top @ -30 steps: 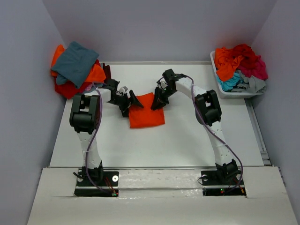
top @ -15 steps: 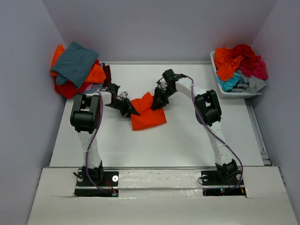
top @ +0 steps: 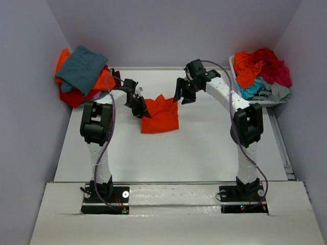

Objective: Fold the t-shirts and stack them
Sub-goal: Put the neatly folded tshirt into the corner of the board with the left arm

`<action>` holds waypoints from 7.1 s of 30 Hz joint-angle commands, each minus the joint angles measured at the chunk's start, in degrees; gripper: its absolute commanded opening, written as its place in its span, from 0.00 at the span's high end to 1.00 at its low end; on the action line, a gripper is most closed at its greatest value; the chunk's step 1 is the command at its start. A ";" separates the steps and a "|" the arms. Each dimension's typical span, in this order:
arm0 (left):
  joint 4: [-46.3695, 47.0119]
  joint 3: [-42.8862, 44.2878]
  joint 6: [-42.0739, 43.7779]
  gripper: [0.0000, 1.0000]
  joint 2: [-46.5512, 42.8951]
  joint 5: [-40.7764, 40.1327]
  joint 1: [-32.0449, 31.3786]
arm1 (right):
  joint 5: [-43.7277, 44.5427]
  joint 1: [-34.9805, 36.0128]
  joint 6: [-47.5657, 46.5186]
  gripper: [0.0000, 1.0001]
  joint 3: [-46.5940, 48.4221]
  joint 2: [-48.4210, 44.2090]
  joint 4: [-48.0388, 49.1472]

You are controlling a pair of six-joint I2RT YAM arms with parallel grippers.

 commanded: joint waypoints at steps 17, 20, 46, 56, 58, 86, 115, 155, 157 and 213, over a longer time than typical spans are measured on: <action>-0.78 18.51 14.53 0.94 -10.25 -39.40 -3.48 | 3.43 -2.86 2.07 0.42 -15.58 -10.87 1.58; -0.77 19.30 15.23 0.94 -11.84 -43.36 -3.48 | 4.13 -2.86 2.07 0.42 -16.72 -11.66 1.49; 7.04 49.63 14.10 0.95 -5.07 -50.41 6.62 | 6.68 -2.86 1.80 0.43 -24.11 -14.92 -3.61; 24.70 41.91 14.62 0.95 -15.78 -48.81 11.89 | 7.82 -2.86 2.59 0.43 -27.45 -13.77 -4.92; 27.00 40.66 14.45 0.95 -18.24 -49.08 12.51 | 8.09 -2.86 2.77 0.43 -27.72 -13.42 -5.37; 18.85 59.63 -4.62 0.94 4.49 -25.88 25.71 | 9.67 -1.19 2.51 0.43 -21.92 -5.07 -12.22; 29.82 26.33 -10.34 0.94 -8.32 -22.10 27.27 | 8.70 -1.19 -0.31 0.43 -21.12 -3.84 -13.02; 21.11 24.05 -10.07 0.94 -6.47 -17.00 34.05 | 7.48 -0.14 -0.57 0.43 -22.00 -13.07 -4.49; 21.46 21.86 -11.04 0.94 -7.35 -17.18 34.05 | 6.51 -0.14 -0.92 0.43 -20.17 -13.16 -3.44; -4.99 39.87 -6.82 0.94 -3.05 -35.80 31.32 | -15.29 3.11 -1.10 0.41 19.67 8.47 0.52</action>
